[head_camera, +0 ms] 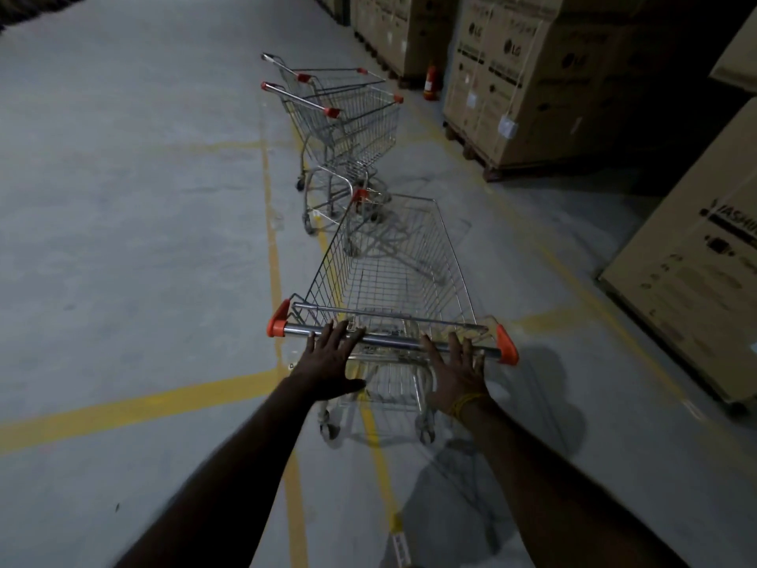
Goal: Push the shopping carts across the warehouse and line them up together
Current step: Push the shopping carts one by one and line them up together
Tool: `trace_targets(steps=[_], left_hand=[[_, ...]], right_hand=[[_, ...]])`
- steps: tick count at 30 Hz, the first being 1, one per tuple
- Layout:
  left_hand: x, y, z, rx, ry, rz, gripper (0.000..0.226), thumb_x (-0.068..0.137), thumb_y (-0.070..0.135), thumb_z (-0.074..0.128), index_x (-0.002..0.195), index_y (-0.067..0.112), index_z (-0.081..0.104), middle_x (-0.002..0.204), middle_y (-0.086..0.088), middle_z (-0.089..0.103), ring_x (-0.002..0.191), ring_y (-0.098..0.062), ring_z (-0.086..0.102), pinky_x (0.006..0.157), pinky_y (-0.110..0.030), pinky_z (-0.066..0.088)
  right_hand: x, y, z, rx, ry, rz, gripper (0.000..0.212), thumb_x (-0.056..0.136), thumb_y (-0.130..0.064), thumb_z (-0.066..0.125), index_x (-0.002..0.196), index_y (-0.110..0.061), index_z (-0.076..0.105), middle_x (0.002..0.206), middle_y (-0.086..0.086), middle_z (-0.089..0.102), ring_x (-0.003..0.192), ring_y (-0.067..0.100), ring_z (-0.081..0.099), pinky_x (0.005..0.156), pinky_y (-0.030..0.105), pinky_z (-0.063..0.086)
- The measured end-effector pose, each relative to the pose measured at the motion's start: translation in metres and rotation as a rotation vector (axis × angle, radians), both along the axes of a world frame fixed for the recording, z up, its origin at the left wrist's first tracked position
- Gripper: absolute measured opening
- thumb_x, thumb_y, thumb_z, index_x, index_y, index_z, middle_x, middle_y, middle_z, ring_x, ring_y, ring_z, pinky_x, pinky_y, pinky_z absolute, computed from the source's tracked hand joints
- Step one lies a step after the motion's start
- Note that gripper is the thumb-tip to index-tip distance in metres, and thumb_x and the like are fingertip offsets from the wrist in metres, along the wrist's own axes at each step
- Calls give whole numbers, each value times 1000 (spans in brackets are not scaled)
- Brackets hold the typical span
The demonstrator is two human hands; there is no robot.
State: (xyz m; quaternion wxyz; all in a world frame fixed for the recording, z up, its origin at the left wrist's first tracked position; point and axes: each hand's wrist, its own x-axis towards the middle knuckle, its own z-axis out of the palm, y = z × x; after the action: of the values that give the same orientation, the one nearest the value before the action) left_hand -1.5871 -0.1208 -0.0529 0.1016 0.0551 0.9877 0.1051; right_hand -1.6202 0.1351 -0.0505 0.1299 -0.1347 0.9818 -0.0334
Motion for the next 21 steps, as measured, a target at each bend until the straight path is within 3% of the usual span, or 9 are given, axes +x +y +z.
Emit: trace_targets(steps=[5, 15, 21], left_hand=[[-78, -45, -3, -1, 15, -32, 106, 79, 65, 61, 152, 34, -9, 162, -6, -13, 148, -32, -15, 117, -55, -3], [-255, -114, -7, 15, 27, -31, 103, 80, 66, 60, 152, 37, -7, 162, -4, -11, 148, -32, -12, 117, -54, -2], [-351, -152, -4, 36, 27, -31, 97, 81, 65, 59, 152, 38, 0, 163, -3, -6, 149, -30, -10, 117, -53, -2]], right_hand=[[-70, -43, -4, 10, 57, -27, 102, 83, -43, 64, 148, -47, -14, 162, 12, -10, 147, 41, -9, 116, 59, -4], [-248, -103, -14, -7, 189, 3, 94, 88, -32, 58, 141, -47, -17, 160, 16, 16, 145, 44, 13, 115, 60, 6], [-334, -139, -6, 23, 201, 45, 93, 90, -24, 54, 142, -41, -21, 160, 22, 11, 145, 46, 11, 115, 62, 7]])
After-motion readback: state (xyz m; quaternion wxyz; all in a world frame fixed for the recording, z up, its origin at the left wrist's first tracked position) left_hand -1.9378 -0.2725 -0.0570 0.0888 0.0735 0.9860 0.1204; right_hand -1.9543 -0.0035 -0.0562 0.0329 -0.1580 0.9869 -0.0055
